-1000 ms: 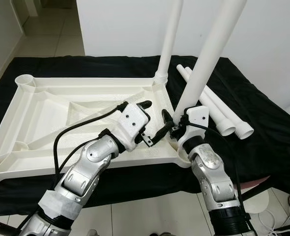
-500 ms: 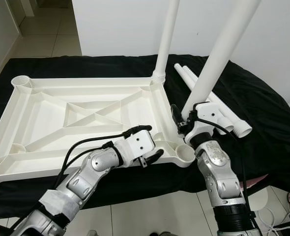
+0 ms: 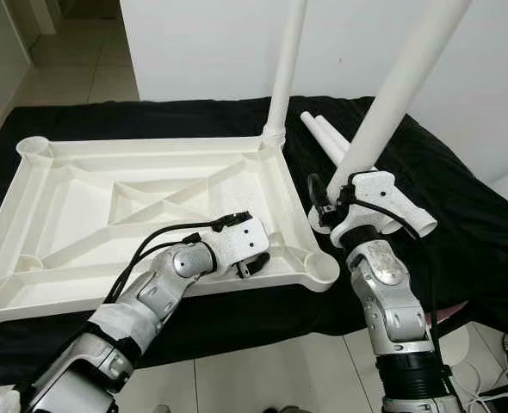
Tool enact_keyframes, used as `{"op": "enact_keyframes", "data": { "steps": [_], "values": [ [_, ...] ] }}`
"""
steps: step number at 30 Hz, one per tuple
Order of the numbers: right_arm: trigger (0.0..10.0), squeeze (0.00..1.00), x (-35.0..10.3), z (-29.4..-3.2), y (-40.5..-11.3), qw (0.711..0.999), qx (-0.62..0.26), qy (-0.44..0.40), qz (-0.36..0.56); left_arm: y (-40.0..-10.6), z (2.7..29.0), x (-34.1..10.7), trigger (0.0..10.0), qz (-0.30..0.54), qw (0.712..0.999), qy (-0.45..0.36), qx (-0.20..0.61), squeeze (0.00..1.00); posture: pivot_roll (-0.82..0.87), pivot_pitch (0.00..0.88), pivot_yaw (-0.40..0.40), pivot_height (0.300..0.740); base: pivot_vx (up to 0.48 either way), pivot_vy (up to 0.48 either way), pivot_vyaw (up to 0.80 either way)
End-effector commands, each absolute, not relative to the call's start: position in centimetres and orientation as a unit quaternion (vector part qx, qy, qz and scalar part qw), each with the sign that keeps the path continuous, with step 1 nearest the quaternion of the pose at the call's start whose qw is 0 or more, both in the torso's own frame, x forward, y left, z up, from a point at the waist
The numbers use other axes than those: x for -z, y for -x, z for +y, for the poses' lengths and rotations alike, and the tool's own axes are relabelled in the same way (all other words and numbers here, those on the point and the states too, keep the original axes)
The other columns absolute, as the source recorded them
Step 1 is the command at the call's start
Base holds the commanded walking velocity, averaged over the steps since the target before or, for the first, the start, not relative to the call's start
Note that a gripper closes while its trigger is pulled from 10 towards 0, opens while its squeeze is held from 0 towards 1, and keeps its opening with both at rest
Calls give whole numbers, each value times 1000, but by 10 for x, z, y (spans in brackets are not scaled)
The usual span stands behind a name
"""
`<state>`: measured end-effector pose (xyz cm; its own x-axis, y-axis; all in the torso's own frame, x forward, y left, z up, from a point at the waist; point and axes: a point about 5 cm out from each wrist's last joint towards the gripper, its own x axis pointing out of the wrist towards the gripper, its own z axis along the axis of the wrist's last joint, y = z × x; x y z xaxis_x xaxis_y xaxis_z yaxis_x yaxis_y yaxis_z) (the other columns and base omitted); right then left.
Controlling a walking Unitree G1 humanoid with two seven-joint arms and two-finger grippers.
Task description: Building children table
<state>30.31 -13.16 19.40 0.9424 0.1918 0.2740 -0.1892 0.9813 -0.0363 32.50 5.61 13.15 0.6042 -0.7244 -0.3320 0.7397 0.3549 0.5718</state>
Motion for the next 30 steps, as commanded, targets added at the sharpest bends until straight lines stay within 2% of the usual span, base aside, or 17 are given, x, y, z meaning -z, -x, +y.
{"op": "enact_keyframes", "data": {
  "steps": [1,7,14,19,22,28,30],
  "values": [
    [10000,0,-200,-132,-302,984,-94,4,-155,-340,71,-136,10000,-12,877,-362,316,0,15,63,-32,740,0,0,0],
    [10000,0,-199,-131,-301,984,-89,-3,-156,-358,79,-143,10000,-10,892,-369,259,0,1,61,-27,740,0,0,0],
    [10000,0,-193,-133,-298,986,-86,-5,-143,-365,84,-152,10000,-16,895,-364,259,0,-4,61,-21,740,0,0,0],
    [10000,0,-185,-135,-296,989,-84,-4,-125,-352,82,-157,10000,-26,885,-324,332,0,1,59,-22,740,0,0,0],
    [10000,0,-180,-136,-301,990,-89,0,-107,-327,72,-165,10000,-43,869,-217,442,0,14,55,-29,740,0,0,0],
    [10000,0,-181,-137,-305,990,-93,5,-107,-320,69,-167,10000,-50,863,-185,468,0,25,56,-37,740,0,0,0],
    [10000,0,-182,-139,-313,989,-98,15,-107,-312,67,-172,10000,-64,868,-135,474,0,31,62,-43,740,0,0,0]
  ]
}}
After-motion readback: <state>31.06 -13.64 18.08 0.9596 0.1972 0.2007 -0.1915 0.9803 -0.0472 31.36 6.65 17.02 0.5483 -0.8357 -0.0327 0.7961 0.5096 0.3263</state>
